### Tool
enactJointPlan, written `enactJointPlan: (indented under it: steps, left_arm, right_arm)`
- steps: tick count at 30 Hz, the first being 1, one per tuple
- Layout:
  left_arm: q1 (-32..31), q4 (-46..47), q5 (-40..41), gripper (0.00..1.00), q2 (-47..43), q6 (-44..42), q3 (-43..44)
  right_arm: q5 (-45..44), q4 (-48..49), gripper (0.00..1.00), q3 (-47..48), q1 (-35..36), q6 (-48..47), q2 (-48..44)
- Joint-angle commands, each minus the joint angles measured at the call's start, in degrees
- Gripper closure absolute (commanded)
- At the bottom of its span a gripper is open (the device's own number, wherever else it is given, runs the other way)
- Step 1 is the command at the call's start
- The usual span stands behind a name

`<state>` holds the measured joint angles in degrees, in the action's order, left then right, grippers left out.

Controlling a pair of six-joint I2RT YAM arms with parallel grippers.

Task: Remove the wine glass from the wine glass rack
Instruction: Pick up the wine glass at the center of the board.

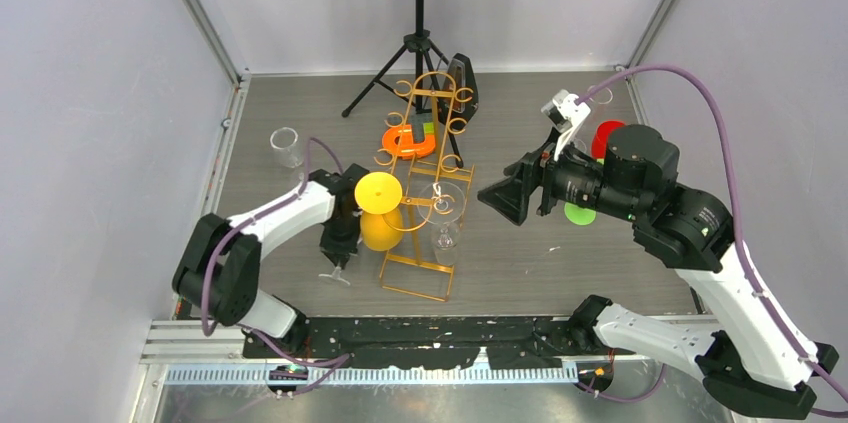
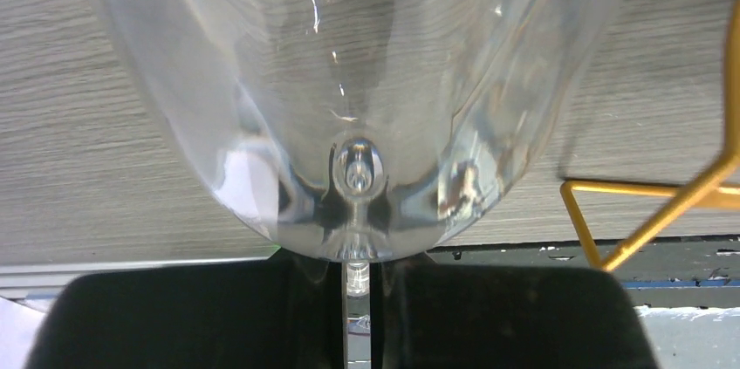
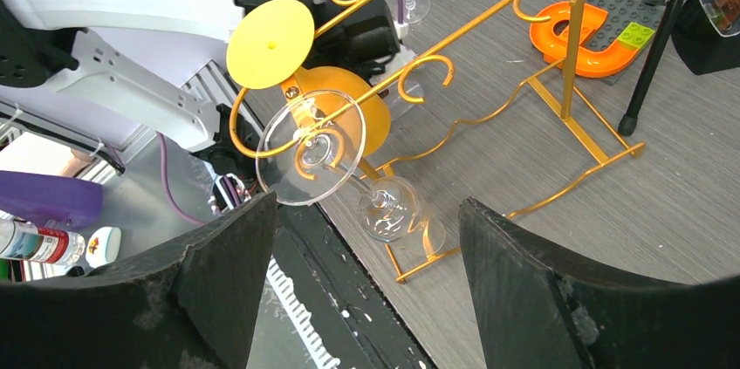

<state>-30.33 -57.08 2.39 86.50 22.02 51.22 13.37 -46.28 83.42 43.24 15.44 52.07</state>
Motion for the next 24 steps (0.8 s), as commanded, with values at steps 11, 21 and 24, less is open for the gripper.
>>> enactJointPlan:
  steps: [11, 21, 24]
  left_arm:
    - [0.6, -7.45, 10.77, 1.0, -16.31, 0.46, 5.6]
    - [2.46, -14.02, 16.96, 1.0, -29.53, 0.06, 13.28]
    - [2.47, -16.59, 16.2, 1.0, -32.76, -1.12, 18.1]
  right_arm:
    - [-0.63, 2.58, 0.18, 4.11, -0.27, 0.09, 1.73]
    - [-1.0, 1.29, 0.18, 8.15, -0.27, -1.29, 3.43]
    - [-0.73, 1.01, 0.18, 9.7, -0.27, -1.64, 4.06]
